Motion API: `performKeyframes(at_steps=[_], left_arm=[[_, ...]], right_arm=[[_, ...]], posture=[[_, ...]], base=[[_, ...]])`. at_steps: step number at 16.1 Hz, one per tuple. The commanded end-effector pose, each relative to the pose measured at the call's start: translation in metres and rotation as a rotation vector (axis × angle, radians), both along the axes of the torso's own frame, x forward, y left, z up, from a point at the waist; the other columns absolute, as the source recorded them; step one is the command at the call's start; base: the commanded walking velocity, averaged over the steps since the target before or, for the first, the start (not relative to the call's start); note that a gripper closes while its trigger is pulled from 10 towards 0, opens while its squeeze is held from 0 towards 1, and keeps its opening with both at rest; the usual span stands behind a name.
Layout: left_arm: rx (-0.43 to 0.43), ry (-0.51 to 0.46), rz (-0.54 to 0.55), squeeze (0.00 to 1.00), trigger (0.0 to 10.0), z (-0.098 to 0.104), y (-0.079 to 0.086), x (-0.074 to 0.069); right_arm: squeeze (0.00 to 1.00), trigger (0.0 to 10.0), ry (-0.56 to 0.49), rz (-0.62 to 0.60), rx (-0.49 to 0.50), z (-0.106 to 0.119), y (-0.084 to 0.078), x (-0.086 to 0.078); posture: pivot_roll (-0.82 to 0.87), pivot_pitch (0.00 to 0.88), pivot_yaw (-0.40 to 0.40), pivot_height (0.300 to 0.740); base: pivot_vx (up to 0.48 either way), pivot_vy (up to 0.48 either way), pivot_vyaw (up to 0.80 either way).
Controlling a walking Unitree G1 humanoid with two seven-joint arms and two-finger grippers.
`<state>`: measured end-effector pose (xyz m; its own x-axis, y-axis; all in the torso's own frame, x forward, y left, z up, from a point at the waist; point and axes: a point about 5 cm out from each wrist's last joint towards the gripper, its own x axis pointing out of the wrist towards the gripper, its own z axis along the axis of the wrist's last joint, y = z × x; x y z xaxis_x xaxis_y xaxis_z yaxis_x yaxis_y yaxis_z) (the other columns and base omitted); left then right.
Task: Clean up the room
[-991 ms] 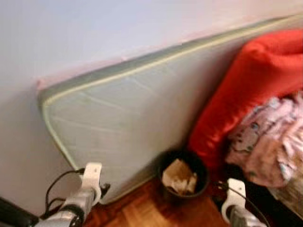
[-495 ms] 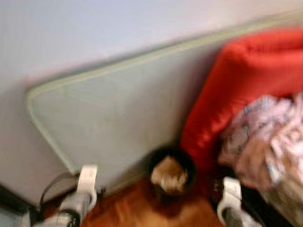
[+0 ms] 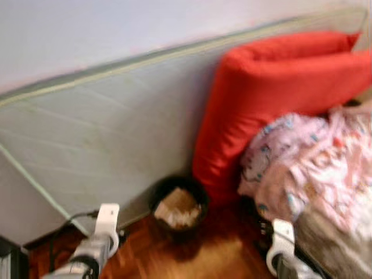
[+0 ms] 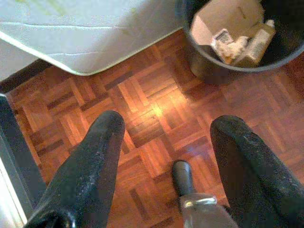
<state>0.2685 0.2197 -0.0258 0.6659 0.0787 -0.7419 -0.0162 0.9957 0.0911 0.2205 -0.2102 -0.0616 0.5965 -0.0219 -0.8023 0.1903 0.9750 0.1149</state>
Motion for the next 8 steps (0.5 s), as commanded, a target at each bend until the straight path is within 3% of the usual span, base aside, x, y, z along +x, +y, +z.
performKeyframes(at_steps=[1,4,6,8], left_arm=[[-0.006,-0.002,0.001,0.00,10.0,-0.0015,-0.0006,-0.0016],[0.002,-0.041,0.026,0.00,10.0,-0.0029,-0.0007,-0.0038],[-0.036,-0.159,0.081,0.00,10.0,-0.0002,-0.0013,-0.0032],[-0.022,-0.223,0.085,0.00,10.0,0.0026,-0.0003,-0.0027]], right_arm=[[0.00,10.0,0.002,0.009,-0.014,0.0008,-0.0026,0.0005],[0.00,10.0,-0.030,0.050,-0.034,0.0013,-0.0035,0.0001],[0.00,10.0,-0.132,0.051,-0.074,0.0061,-0.0061,0.0038],[0.00,10.0,-0.213,0.041,-0.072,0.0102,-0.0064,0.0065]], posture=[[-0.08,0.000,-0.005,0.740],[-0.08,0.000,-0.006,0.740],[-0.10,0.000,-0.001,0.740],[-0.11,0.000,0.001,0.740]], base=[[0.000,-0.360,0.00],[0.000,0.000,0.00],[0.000,0.000,0.00],[0.000,0.000,0.00]])
